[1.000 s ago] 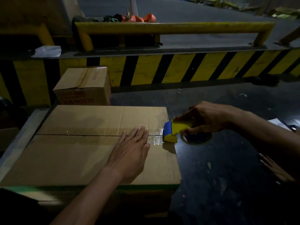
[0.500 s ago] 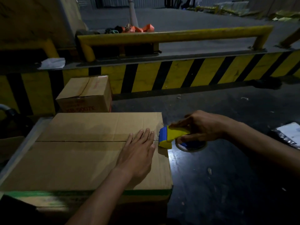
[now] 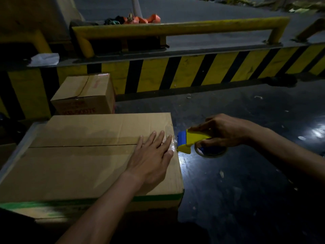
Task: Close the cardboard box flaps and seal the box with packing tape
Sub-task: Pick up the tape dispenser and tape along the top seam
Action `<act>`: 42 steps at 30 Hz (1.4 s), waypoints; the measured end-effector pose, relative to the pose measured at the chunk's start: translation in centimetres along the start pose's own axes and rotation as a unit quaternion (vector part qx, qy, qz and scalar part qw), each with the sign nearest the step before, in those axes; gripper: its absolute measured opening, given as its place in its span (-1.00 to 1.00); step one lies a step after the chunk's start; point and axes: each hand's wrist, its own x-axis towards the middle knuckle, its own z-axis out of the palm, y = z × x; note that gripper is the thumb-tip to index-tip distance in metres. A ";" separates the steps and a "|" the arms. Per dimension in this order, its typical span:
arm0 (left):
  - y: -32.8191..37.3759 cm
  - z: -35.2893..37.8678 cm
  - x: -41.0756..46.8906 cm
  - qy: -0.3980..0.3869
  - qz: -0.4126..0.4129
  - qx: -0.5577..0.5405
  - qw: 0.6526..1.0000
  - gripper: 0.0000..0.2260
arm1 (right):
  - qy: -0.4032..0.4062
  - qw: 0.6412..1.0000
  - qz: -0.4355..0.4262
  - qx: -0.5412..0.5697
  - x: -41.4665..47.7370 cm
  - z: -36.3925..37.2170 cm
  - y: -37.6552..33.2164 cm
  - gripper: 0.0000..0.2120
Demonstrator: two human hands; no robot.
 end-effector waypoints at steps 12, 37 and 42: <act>-0.2 -0.1 -0.1 -0.003 0.001 0.007 1.000 -0.49 | -0.013 0.999 -0.006 0.029 -0.7 -0.4 1.0 -0.40; 0.1 0.5 -0.1 0.019 -0.004 0.002 1.000 -0.50 | -0.152 0.988 0.005 -0.008 4.5 -2.0 -0.8 -0.42; 0.0 0.7 0.1 0.020 -0.004 0.002 1.000 -0.51 | -0.209 0.977 0.023 -0.028 6.6 -3.0 -1.9 -0.46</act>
